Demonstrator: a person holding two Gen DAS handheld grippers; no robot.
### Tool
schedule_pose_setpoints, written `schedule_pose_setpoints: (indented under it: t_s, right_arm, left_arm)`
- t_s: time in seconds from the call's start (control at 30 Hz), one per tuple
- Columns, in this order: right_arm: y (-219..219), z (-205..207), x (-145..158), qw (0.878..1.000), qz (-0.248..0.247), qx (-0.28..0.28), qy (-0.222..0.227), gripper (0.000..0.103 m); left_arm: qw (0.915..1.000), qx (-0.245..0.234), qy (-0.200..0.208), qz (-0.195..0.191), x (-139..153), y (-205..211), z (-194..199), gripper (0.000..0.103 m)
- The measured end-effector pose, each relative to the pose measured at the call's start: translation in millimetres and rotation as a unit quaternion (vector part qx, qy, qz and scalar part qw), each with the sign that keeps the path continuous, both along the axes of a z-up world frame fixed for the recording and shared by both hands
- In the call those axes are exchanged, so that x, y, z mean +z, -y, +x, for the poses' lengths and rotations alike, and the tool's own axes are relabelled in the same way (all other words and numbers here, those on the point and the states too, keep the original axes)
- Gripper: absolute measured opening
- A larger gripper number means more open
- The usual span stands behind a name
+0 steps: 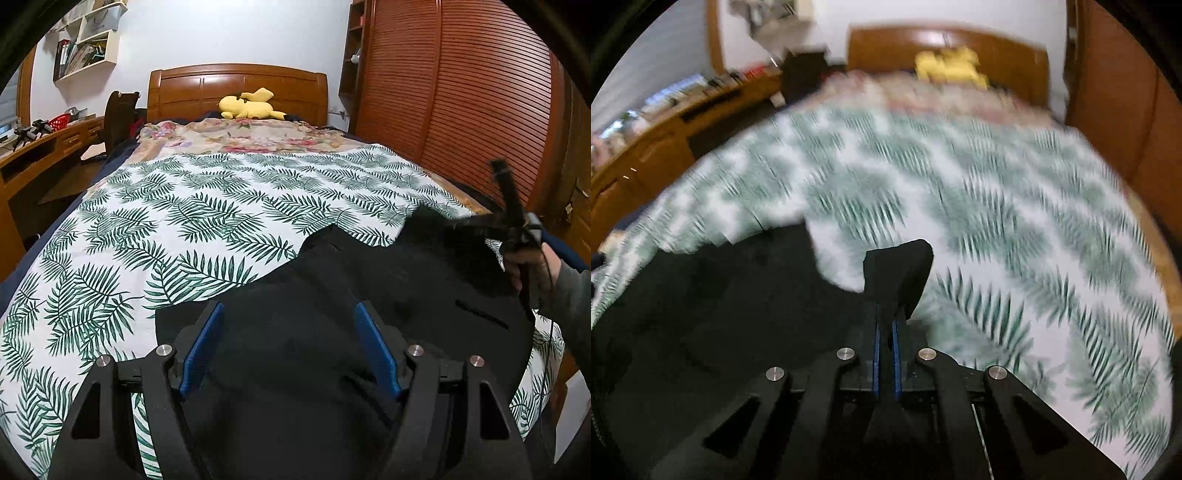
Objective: Fold large clothes
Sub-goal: 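Lay the hem down on the collar and open both grippers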
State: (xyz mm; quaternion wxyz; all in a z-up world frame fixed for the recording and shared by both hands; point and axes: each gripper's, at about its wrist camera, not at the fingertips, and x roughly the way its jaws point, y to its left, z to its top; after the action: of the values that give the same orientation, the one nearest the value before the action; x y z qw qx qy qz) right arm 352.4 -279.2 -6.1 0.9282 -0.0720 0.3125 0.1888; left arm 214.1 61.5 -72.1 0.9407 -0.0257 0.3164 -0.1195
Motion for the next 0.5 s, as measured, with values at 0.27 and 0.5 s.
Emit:
schedule_pose_setpoints:
  t_s: [0.27,0.5]
  right_arm:
    - [14.7,22.3,17.3,0.992,-0.016,-0.113,0.046,0.004]
    - [24.1,36.9,-21.0,0.989,-0.052,-0.136,-0.034,0.036]
  left_arm:
    - [1.0000,-0.002,0.005,0.002,3.3,1.8,-3.1,0.074]
    - [0.9998,-0.018,0.002,0.005,5.7,12.5,-6.3,0.074]
